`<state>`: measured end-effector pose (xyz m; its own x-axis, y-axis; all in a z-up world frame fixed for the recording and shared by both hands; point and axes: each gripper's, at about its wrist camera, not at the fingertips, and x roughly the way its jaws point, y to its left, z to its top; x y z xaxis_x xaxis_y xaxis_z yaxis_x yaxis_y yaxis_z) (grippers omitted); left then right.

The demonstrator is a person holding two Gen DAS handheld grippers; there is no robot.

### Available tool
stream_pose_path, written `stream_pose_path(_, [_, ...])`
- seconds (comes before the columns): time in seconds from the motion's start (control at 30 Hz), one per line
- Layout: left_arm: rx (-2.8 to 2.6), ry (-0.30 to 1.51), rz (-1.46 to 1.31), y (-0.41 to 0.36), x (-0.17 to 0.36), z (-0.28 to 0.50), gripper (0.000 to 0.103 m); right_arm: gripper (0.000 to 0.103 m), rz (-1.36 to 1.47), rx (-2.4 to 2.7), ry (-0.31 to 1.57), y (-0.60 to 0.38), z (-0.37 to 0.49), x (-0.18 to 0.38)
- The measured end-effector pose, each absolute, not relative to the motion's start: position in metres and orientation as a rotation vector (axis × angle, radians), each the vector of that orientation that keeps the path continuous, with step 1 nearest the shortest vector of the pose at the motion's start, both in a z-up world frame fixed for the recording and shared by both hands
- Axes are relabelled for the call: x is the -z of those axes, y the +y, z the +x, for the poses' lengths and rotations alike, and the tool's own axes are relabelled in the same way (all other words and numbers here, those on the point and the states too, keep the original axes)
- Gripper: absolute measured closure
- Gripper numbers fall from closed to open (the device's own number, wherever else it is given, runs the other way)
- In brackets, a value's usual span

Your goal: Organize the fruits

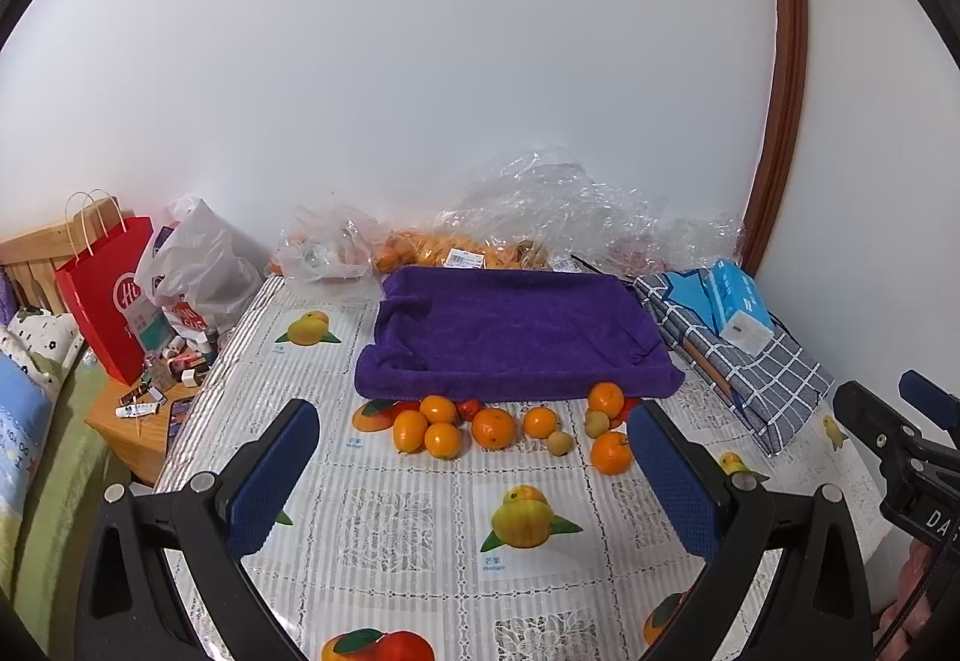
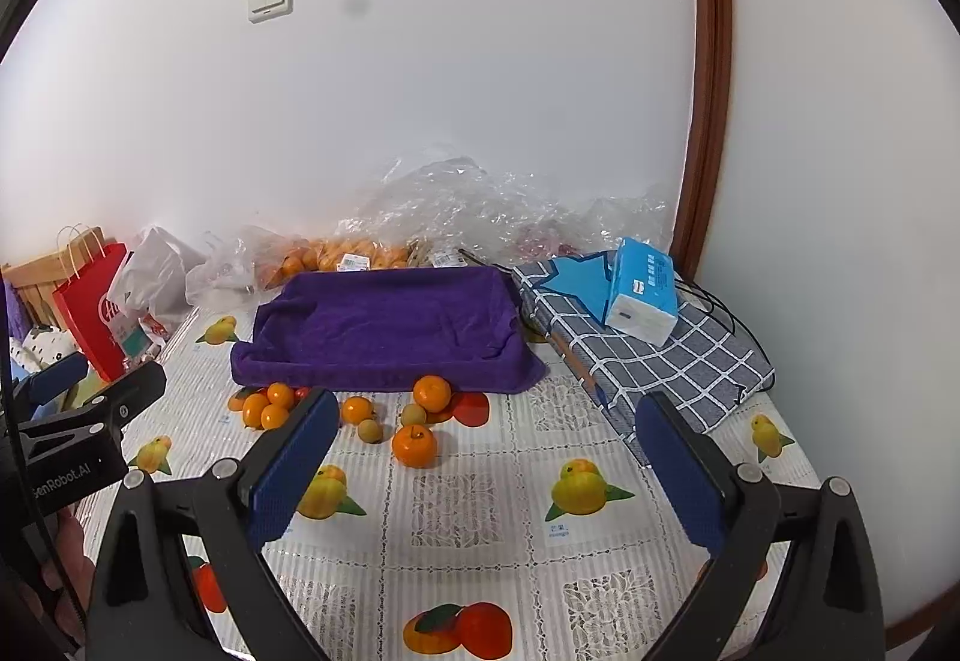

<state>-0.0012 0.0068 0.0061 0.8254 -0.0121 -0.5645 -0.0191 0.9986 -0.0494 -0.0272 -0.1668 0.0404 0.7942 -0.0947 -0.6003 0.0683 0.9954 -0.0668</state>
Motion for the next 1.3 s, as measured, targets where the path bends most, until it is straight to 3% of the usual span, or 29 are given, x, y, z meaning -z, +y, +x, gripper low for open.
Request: stream_pose_path(1.3, [0.006,0.584,-0.056,0.005,0.005,-0.004,0.000,0.005,-0.033,0.080,0.648,-0.164,-0.030,-0.036])
